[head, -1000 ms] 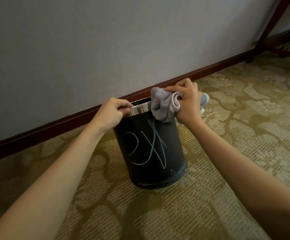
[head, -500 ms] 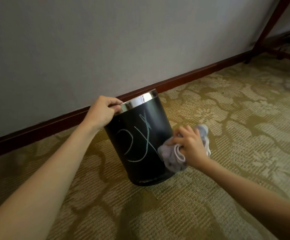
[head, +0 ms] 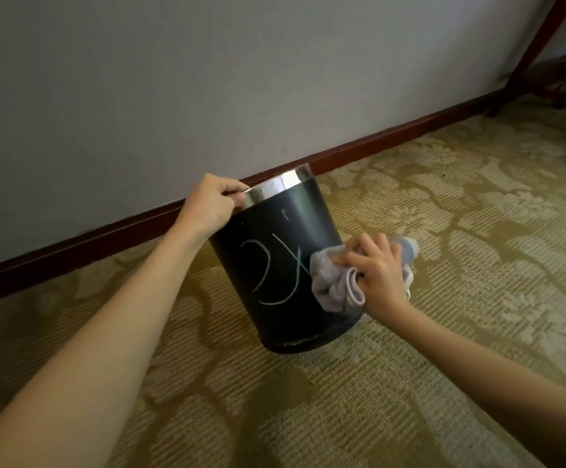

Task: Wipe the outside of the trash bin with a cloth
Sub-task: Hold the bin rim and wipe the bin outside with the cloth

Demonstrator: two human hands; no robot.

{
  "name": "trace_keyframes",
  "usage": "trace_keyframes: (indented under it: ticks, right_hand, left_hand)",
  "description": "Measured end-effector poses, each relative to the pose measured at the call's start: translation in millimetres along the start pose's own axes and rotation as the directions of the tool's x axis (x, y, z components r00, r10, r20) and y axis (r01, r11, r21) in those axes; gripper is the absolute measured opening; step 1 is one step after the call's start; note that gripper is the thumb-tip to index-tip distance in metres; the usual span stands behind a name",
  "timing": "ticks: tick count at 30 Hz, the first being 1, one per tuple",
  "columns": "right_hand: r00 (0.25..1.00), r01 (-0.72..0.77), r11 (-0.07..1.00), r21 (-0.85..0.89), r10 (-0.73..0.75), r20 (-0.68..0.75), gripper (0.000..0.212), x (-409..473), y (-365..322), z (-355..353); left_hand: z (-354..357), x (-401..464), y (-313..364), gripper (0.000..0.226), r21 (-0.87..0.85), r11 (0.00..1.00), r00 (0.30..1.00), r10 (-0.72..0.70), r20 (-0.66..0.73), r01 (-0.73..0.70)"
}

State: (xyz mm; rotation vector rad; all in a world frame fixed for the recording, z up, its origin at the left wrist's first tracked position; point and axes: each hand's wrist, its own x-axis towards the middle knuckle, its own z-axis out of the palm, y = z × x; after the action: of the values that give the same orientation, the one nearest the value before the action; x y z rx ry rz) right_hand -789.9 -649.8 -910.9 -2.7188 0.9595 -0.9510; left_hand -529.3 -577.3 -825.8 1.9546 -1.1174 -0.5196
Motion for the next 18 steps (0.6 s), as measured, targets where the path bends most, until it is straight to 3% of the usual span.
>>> trace_keyframes:
  ticks: [5, 8, 13, 16, 18]
  right_hand:
    - [0.995, 0.022, 1.000, -0.015, -0.021, 0.095, 0.027, -20, 7, 2]
    - [0.999, -0.020, 0.999, 0.032, 0.019, 0.033, 0.023, 19, -3, -3]
    - [0.947, -0.185, 0.968, 0.168, 0.221, -0.235, 0.018, 91, -21, -7]
    - [0.943, -0.201, 0.968, 0.150, 0.232, -0.237, 0.020, 80, -24, -3]
    - [0.974, -0.124, 0.987, 0.100, 0.140, -0.180, 0.018, 56, -20, -1]
  left_hand:
    - [-7, 1, -15, 0.032, -0.055, 0.998, 0.999, -0.044, -0.023, 0.042]
    - [0, -3, -7, 0.028, -0.054, 0.998, 0.999, -0.023, -0.035, 0.021]
    - [18, -10, 13, 0.024, 0.028, 0.999, 1.000, 0.019, -0.022, -0.018]
    - [18, -8, 12, 0.025, 0.033, 0.999, 0.999, 0.019, -0.039, -0.018]
    - [12, -4, 5, 0.024, 0.018, 1.000, 0.999, 0.002, -0.037, -0.001]
